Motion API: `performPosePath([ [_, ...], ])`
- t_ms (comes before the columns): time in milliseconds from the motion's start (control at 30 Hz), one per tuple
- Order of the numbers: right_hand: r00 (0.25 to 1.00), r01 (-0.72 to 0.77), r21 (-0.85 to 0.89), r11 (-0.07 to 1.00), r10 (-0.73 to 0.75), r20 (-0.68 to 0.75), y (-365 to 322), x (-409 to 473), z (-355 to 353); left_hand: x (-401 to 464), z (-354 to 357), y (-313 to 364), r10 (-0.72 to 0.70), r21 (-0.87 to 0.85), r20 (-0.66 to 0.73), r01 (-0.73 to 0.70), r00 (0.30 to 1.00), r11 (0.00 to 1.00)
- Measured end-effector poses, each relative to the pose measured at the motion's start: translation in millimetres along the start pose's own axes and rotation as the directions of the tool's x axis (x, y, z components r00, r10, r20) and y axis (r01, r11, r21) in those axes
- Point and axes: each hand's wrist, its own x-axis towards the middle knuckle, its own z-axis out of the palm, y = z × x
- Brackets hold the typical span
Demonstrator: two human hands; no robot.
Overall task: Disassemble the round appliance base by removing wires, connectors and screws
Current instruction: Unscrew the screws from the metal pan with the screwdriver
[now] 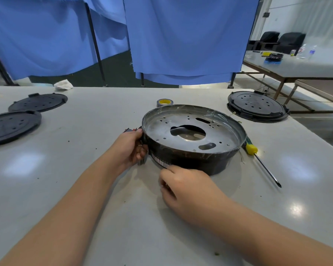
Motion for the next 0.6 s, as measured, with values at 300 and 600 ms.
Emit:
performPosePath([
  [300,0.984,-0.175,0.510,0.842,0.153,0.086,60,-50,-24,4,-2,-3,0.013,0.027,-0.025,-0.012,1.000,1.000],
  [600,0.860,-0.461,0.285,0.840,0.502,-0.088,130,-64,-35,7,-5,-7,0.028,0.032,-0.015,-0.027,1.000,0.999],
])
